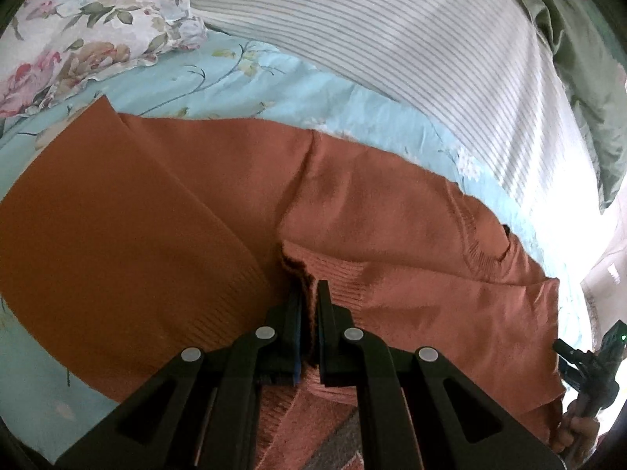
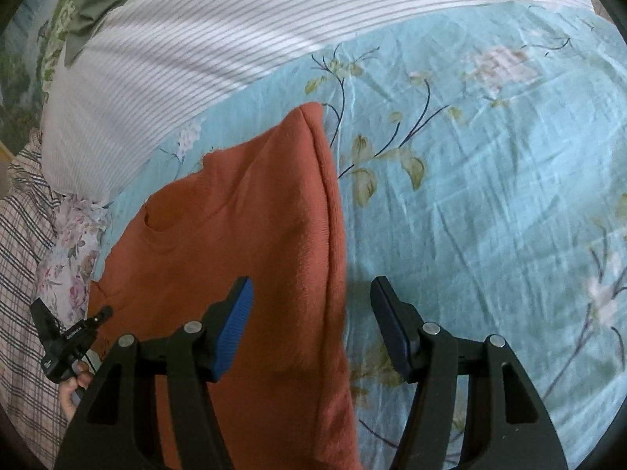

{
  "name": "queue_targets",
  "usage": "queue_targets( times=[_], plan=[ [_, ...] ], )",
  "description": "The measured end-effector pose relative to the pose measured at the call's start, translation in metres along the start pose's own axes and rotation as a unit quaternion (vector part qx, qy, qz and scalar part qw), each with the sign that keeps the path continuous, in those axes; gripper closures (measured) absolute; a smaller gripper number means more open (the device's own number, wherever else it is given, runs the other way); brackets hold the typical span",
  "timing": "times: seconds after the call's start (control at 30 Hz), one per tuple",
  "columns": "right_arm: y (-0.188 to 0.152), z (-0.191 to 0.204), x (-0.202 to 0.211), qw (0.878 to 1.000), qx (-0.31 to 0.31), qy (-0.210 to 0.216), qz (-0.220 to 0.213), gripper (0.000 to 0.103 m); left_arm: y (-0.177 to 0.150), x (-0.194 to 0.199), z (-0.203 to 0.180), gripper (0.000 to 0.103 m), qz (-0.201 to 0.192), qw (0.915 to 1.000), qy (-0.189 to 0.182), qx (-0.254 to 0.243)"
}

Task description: Fold small clothes

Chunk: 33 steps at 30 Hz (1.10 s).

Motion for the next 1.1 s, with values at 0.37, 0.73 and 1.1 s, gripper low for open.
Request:
queue_targets(
  times=[0.37,0.73,1.1],
  plan=[
    [0.001,-0.013,0.010,0.998,0.009,-0.064,-0.003,0.092,-0.009,-0.004,-0.014,0.098,0.007,0.9995,-0.011,-0.028],
    [-0.058,0.062,0.060,0.999,0.022,0.020,-0.039,0.049,-0.006,0.069,0.035,0.064,-0.048,0.9966,0.007,-0.067],
    [-0.129,0.104,0.030,0.997,0.003,0.074,0.035,0.049,-0.036,0.037,0.011,0.046,-0.024,0.9691,0.097,-0.226]
  ],
)
Point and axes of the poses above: each gripper's, at about its wrist camera, not at the fingertips, and x roughly against the way its jaws point, z to its left, y to its top, the point moved 9 cm from there along -x, roughly the way its jaws point, and after that the axes turned 9 degrees about y, right-handed, at the moved point
